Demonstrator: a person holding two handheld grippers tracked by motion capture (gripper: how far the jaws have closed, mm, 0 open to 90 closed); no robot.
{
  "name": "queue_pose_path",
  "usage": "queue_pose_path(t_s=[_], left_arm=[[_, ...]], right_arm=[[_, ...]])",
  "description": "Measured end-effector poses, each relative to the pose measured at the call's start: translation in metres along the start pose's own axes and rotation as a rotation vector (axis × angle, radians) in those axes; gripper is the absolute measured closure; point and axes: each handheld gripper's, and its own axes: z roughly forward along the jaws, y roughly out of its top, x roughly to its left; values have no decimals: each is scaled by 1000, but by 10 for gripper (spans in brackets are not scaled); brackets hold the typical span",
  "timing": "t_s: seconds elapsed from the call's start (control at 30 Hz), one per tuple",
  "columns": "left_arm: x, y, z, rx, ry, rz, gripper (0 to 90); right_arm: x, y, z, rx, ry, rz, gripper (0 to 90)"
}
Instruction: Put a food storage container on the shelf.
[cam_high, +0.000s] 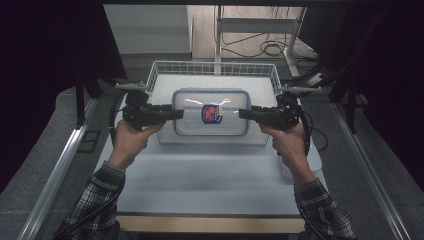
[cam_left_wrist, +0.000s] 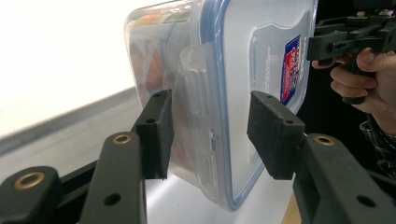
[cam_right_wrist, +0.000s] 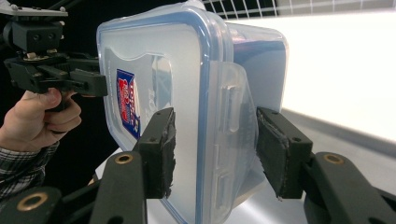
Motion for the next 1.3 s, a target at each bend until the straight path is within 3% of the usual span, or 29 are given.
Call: queue_pose_path(t_s=[0.5,0.7,0.93,1.3], left_arm=[[11,39,-2,-16,-1,0,520],[19,52,4,-8,2,-5,519],[31,60,13,-14,-8,-34,517],[48,60,26,-6,-9,-75,509]], right_arm=[[-6,35,4,-46,1,-3,495],[-15,46,9,-59,4,20,492],[-24,54,13,-67,-16,39,490],[-37,59,25,-56,-39,74,486]])
